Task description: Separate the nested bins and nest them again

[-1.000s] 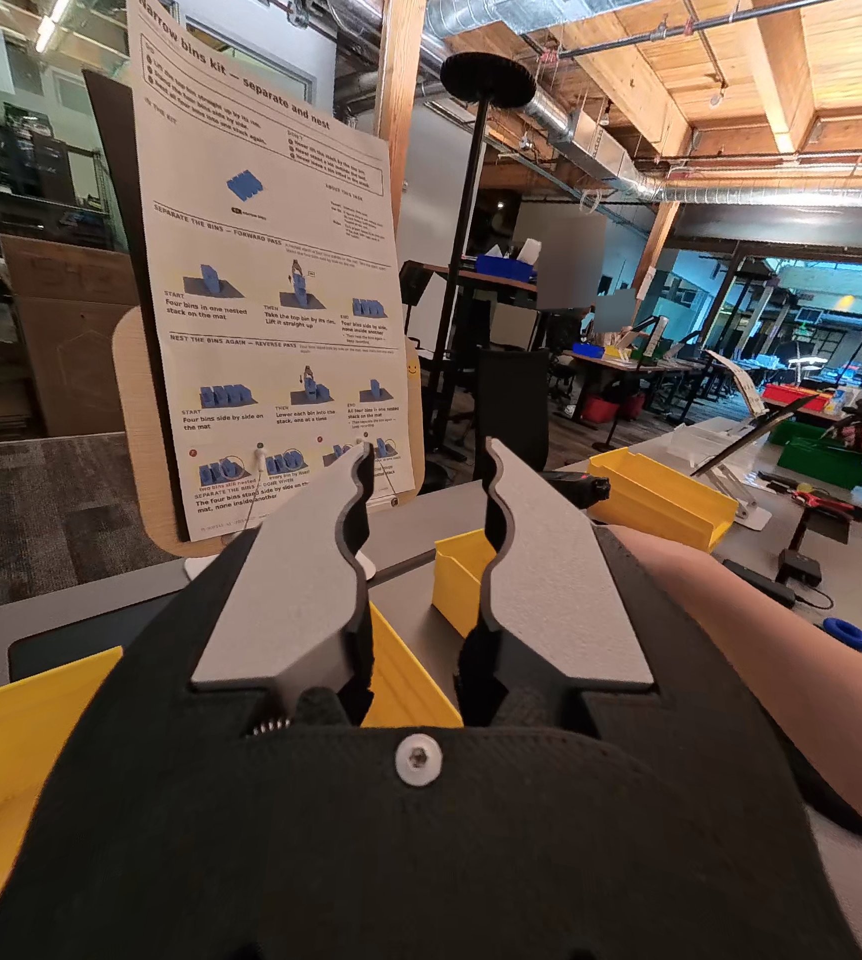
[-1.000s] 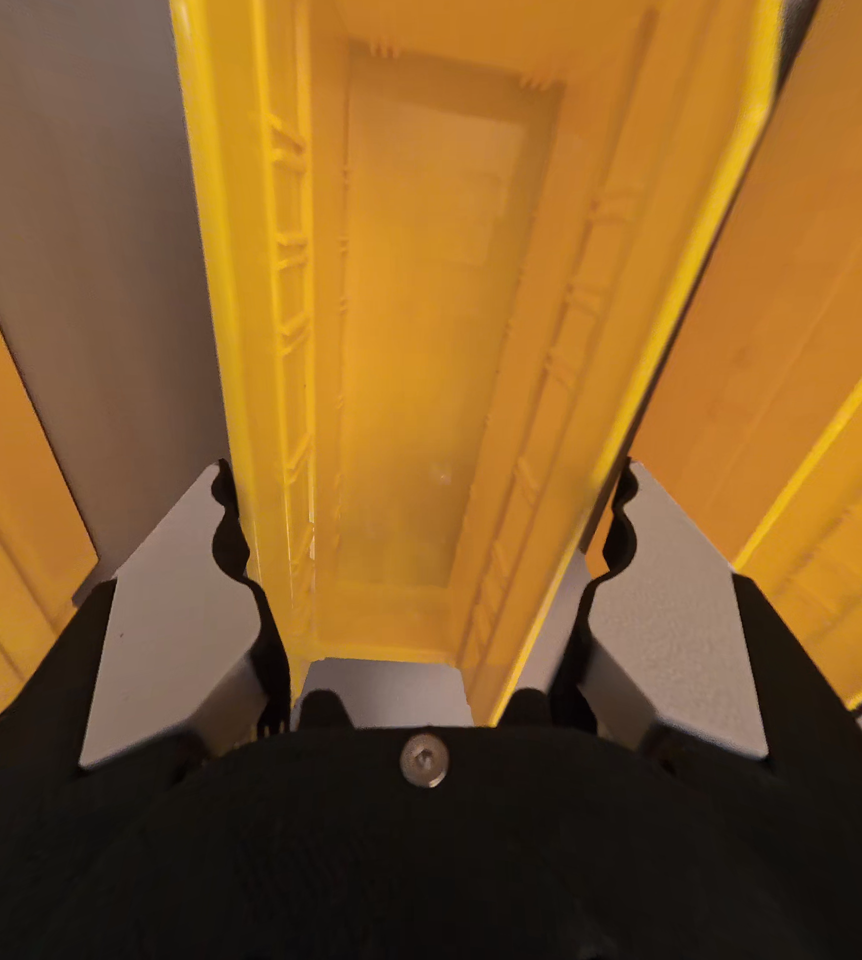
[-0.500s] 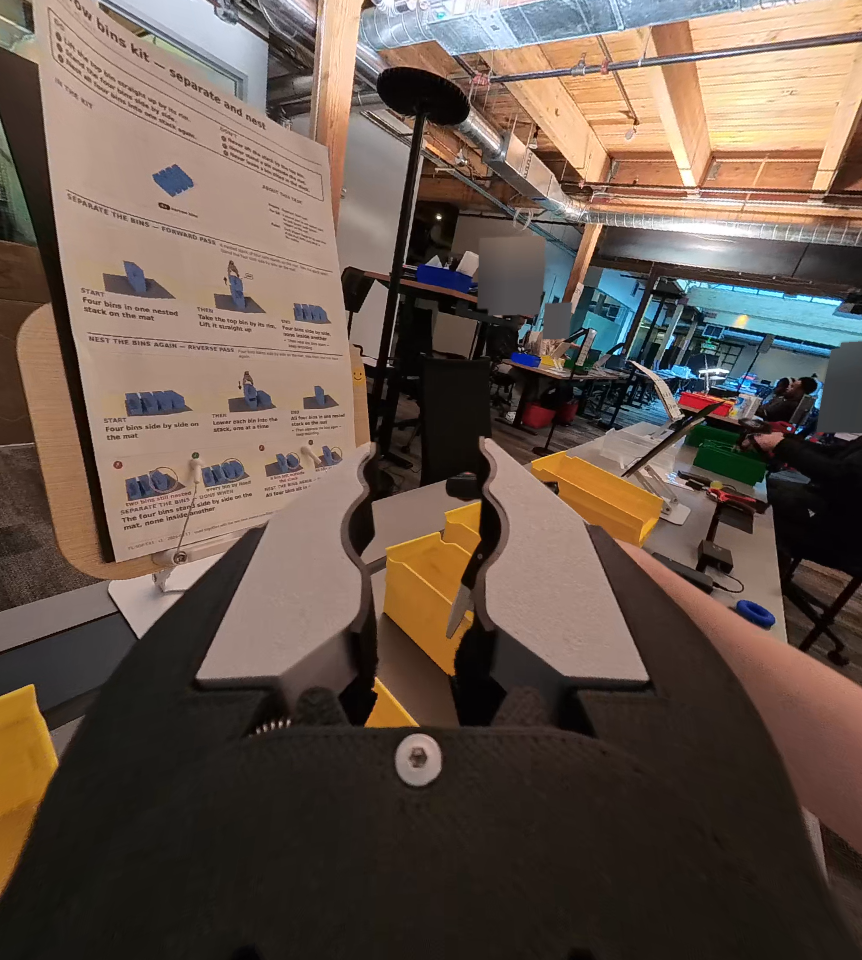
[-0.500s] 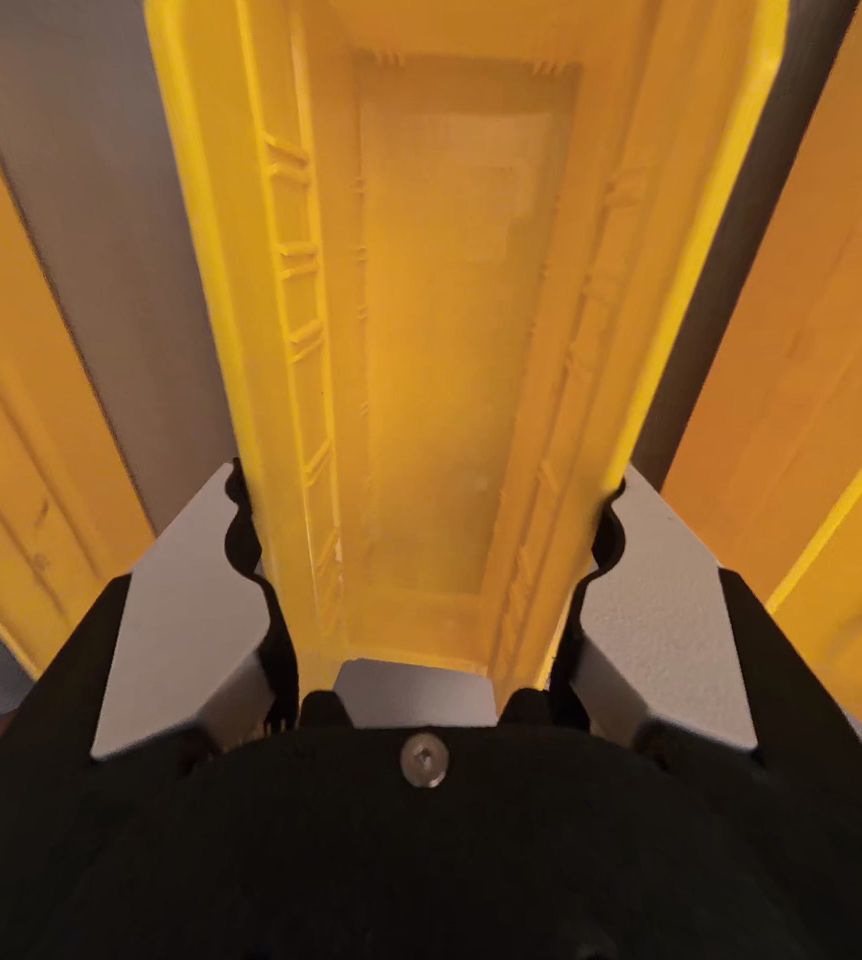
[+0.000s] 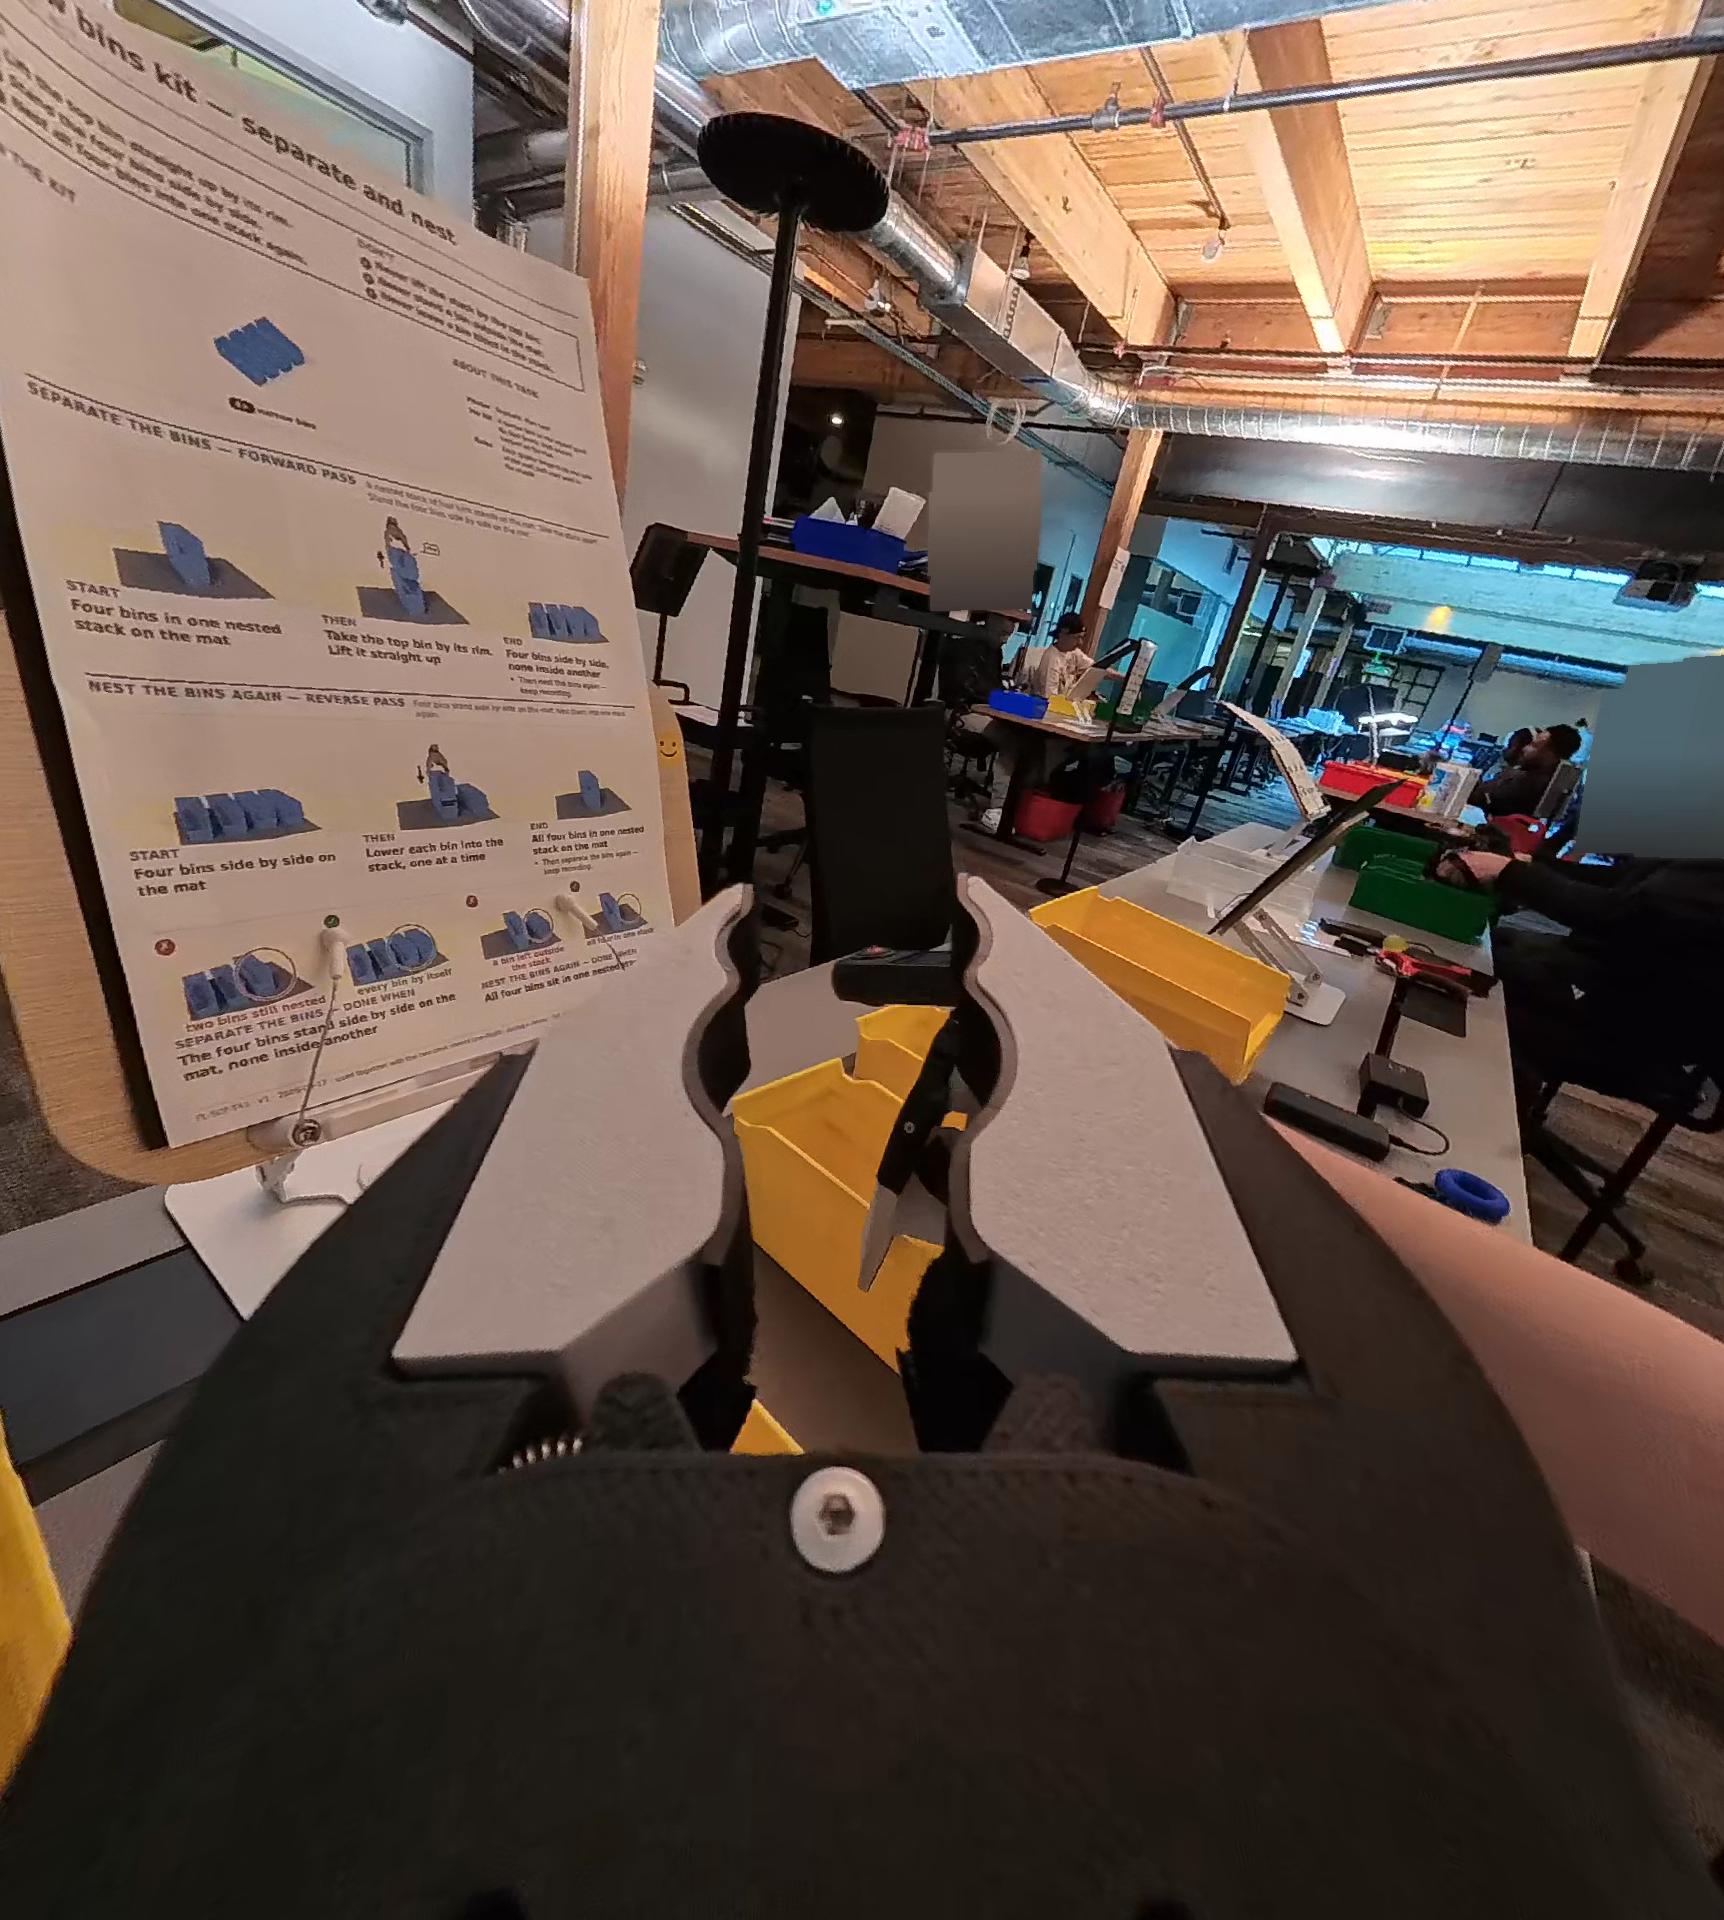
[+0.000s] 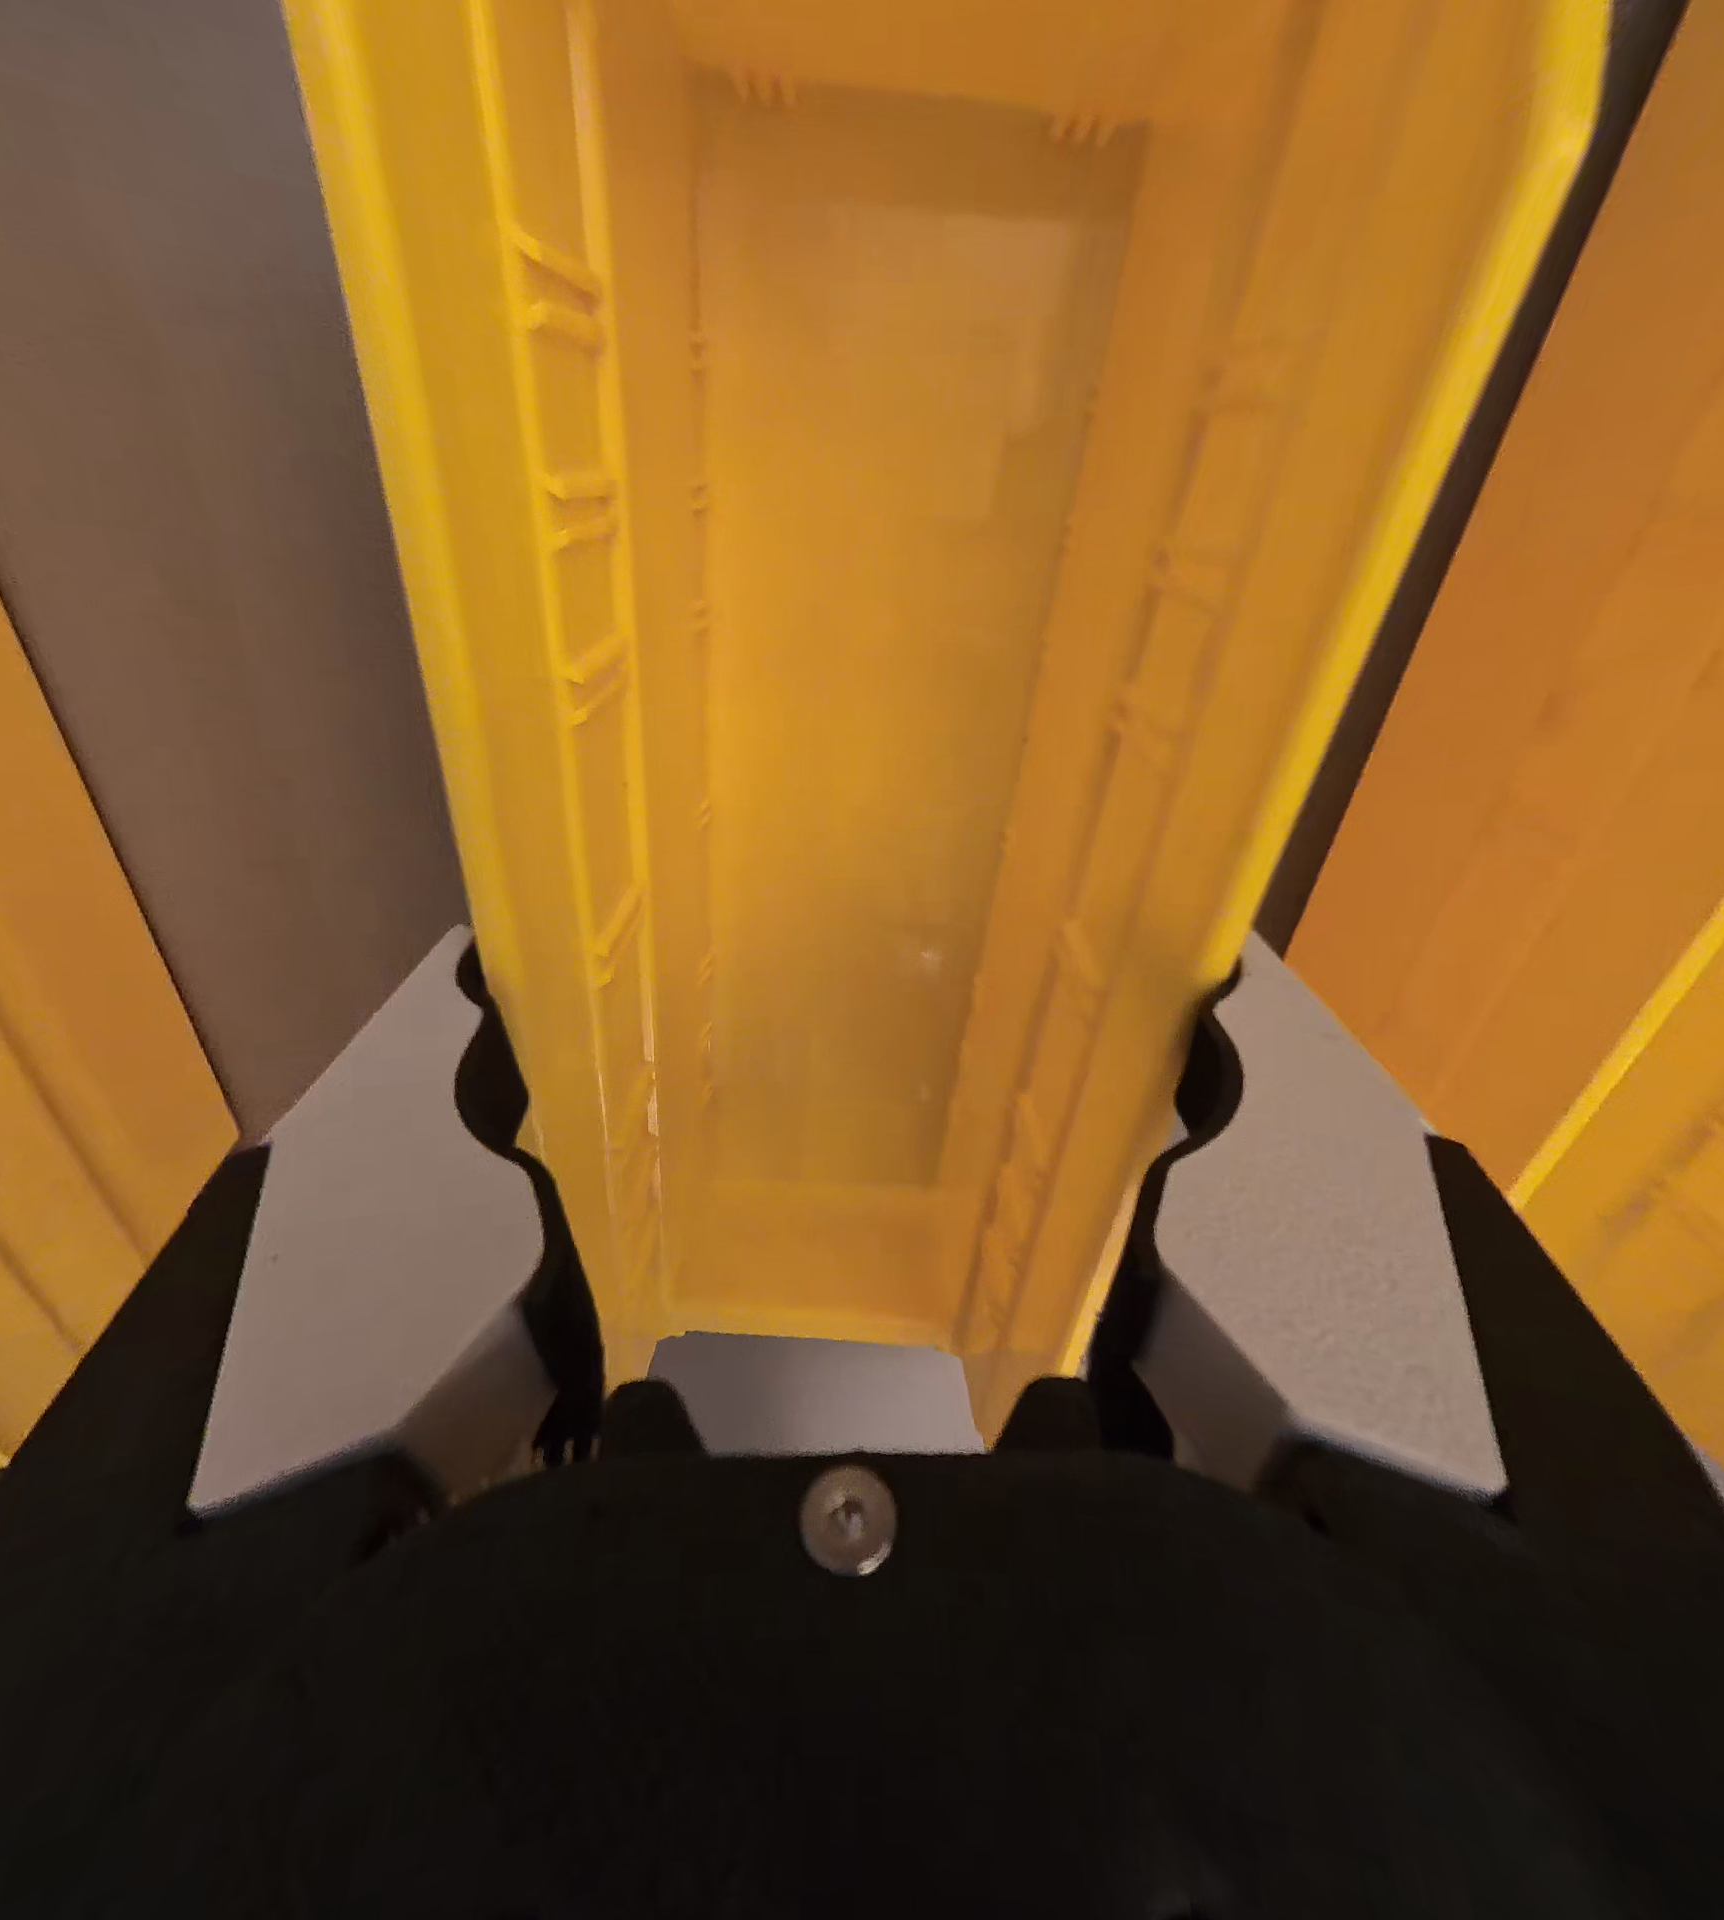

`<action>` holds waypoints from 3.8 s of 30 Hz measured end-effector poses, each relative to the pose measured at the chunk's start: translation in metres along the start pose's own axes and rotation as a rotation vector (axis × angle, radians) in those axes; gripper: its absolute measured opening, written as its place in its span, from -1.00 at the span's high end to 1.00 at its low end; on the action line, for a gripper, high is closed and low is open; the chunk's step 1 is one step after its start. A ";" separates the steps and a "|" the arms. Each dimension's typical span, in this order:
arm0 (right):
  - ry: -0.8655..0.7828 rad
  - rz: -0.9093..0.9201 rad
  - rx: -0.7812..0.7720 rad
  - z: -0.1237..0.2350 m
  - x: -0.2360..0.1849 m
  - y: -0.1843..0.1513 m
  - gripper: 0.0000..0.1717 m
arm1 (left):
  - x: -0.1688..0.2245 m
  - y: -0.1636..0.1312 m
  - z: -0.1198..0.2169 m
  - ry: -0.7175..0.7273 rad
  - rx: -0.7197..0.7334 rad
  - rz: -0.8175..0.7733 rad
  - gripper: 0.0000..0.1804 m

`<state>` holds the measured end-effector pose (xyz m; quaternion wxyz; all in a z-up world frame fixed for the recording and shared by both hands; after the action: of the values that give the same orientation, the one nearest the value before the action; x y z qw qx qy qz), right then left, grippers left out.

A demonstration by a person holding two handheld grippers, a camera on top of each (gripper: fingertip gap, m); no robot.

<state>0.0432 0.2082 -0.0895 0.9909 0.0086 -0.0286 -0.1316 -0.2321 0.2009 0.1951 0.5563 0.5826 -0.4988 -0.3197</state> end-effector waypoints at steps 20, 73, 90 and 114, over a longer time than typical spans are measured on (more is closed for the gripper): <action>0.061 0.158 0.086 0.123 -0.061 -0.013 -0.34 | 0.003 0.005 0.010 0.000 0.013 0.003 0.61; 0.094 0.129 -0.044 0.078 -0.225 0.022 -0.40 | 0.029 -0.003 0.004 -0.048 -0.068 -0.060 0.60; 0.068 0.147 0.054 0.062 -0.227 0.032 -0.38 | 0.031 -0.011 0.000 -0.052 -0.116 -0.068 0.59; 0.081 0.230 0.203 0.051 -0.226 0.037 -0.51 | 0.030 -0.018 -0.003 -0.050 -0.155 -0.059 0.56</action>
<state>-0.1679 0.3019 -0.0498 0.9938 0.1106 -0.0023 -0.0131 -0.2158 0.1717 0.1837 0.5777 0.5439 -0.4689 -0.3879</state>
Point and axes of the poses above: each gripper's, where its closed fingertips meet, z back along the fingers, y out of its top, x = y × z across the jaws, the point moved 2 cm from there along z, back along the fingers, and after that the axes turned 4 degrees about -y, right-handed, at the moved point
